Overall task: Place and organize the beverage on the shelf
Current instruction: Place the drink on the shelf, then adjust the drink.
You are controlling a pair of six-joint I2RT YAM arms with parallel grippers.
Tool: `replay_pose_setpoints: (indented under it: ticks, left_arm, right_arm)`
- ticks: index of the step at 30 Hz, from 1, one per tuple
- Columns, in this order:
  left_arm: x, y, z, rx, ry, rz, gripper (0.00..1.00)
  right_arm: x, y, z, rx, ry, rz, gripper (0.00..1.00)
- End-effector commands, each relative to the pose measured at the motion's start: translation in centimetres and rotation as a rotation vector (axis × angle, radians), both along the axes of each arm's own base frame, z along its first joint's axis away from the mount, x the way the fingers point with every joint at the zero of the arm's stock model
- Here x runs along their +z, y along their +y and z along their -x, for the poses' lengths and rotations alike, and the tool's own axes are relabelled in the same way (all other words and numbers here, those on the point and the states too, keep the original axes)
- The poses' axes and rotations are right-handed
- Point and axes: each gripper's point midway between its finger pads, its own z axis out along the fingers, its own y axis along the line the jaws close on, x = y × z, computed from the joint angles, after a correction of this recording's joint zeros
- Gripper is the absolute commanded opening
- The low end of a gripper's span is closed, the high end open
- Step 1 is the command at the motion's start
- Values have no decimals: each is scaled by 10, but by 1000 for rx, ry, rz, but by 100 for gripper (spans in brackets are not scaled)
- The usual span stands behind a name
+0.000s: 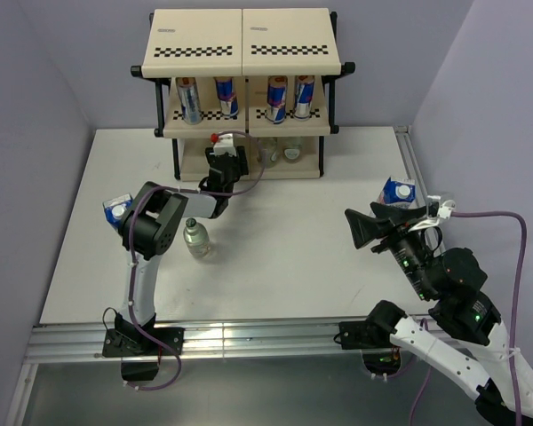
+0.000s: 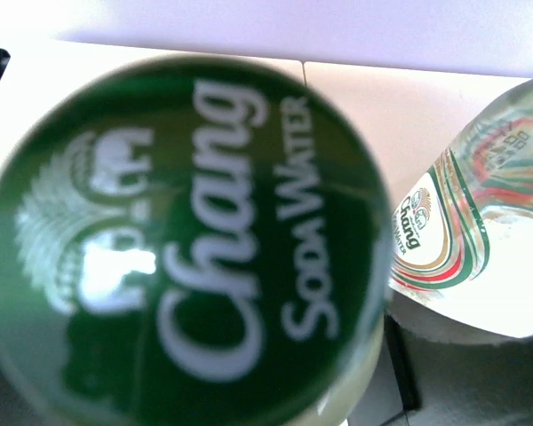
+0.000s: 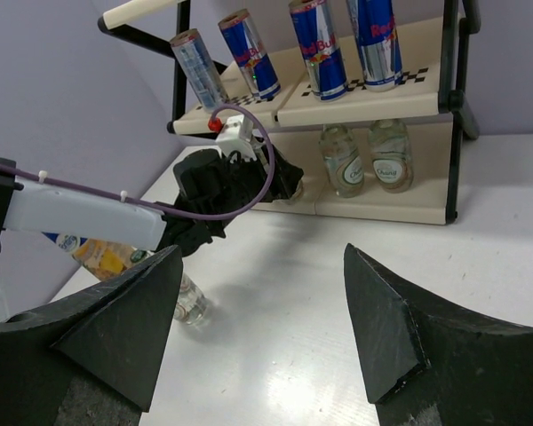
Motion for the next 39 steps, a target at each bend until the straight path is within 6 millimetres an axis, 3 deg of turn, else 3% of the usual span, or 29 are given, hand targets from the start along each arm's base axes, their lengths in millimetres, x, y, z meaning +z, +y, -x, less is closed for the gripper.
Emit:
replay_pose_setpoints:
  ticks: [1, 10, 14, 15, 17, 18, 19, 20, 23, 24, 27, 28, 29, 31, 32, 34, 35, 37, 38, 39]
  left_arm:
    - [38, 5, -7, 25, -69, 66, 2]
    - [39, 1, -11, 23, -70, 65, 9]
    - [40, 1, -7, 11, -71, 64, 0]
    - [53, -1, -2, 3, -89, 75, 0]
    - [60, -7, 12, -11, -94, 65, 0]
    - [81, -8, 20, -14, -121, 76, 0]
    - [83, -9, 28, -19, -116, 72, 0]
    - [98, -17, 40, -34, -130, 72, 0]
    - [103, -23, 60, -53, -109, 83, 0]
    - [116, -26, 67, -69, -122, 102, 0]
    - [123, -25, 80, -88, -98, 128, 0]
    - [120, -24, 85, -101, -83, 130, 0]
    - [136, -25, 93, -119, -102, 162, 0]
    - [140, -32, 109, -198, -94, 177, 0]
    - [159, -35, 119, -236, -119, 198, 0]
    - [163, -37, 131, -260, -84, 188, 0]
    - [179, -38, 143, -267, -100, 194, 0]
    - [182, -35, 159, -255, -80, 181, 0]
    - [198, -35, 173, -260, -96, 201, 0]
    - [202, -35, 179, -267, -86, 200, 0]
  right_arm:
    - [13, -1, 2, 4, -37, -47, 80]
    - [11, 0, 2, 9, -36, -43, 80]
    - [10, 1, 1, 10, -33, -43, 80]
    - [10, 2, 0, 8, -30, -41, 80]
    - [10, 4, 0, 16, -24, -38, 80]
    - [10, 5, 0, 21, -22, -37, 80]
    - [9, 7, -1, 24, -16, -35, 80]
    - [9, 10, -1, 34, -13, -36, 81]
    - [5, 13, -5, 32, 5, -34, 81]
    - [4, 14, -6, 31, 10, -31, 81]
    - [-1, 13, -10, 14, 32, -21, 81]
    - [-4, 14, -12, 6, 42, -11, 81]
    - [-7, 13, -15, -8, 55, 4, 82]
    - [-8, 5, -24, -81, 85, 34, 82]
    - [-15, 3, -28, -108, 121, 68, 83]
    - [-15, -5, -37, -184, 167, 103, 84]
    - [-20, -7, -39, -202, 193, 129, 84]
    - [-27, 1, -44, -184, 205, 170, 84]
    - [-25, 6, -47, -172, 185, 163, 84]
    - [-33, 9, -50, -162, 184, 191, 84]
